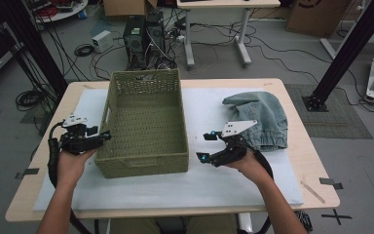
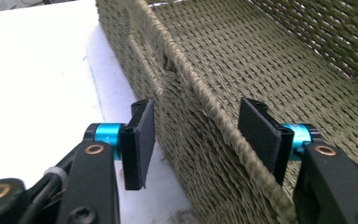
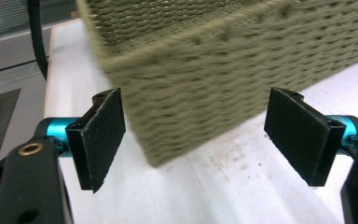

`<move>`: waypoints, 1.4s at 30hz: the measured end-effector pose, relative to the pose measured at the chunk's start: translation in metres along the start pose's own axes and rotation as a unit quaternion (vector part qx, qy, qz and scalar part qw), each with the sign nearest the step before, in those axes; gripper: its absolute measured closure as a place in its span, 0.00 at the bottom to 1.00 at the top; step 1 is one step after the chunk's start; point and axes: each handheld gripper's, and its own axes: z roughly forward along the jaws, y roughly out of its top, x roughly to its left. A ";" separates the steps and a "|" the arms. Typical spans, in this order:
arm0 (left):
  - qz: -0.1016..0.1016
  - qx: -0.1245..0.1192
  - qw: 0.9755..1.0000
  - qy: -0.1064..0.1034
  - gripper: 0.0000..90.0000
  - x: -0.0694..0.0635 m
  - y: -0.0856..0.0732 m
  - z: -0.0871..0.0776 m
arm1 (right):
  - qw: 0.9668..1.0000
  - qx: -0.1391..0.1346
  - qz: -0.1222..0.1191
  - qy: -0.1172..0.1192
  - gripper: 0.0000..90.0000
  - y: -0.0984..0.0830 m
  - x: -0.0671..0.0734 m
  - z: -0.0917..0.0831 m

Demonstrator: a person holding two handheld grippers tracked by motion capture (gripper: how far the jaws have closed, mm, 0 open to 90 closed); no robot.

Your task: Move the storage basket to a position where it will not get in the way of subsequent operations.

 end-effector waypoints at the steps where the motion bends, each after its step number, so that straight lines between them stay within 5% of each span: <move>1: -0.001 -0.001 1.000 0.001 0.53 0.002 -0.001 -0.001 | 1.000 0.001 0.002 -0.002 0.23 0.000 -0.002 0.000; 20: -0.005 -0.011 1.000 -0.004 0.54 0.007 -0.010 -0.012 | 1.000 0.021 -0.003 0.009 0.23 0.012 -0.022 0.041; 28: -0.007 -0.013 1.000 -0.003 0.53 0.008 -0.012 -0.015 | 0.999 0.024 -0.022 0.039 0.23 0.017 -0.016 0.055; 42: -0.017 -0.019 1.000 0.002 0.47 0.012 -0.015 -0.017 | 0.998 0.020 -0.034 0.042 0.23 0.019 -0.010 0.059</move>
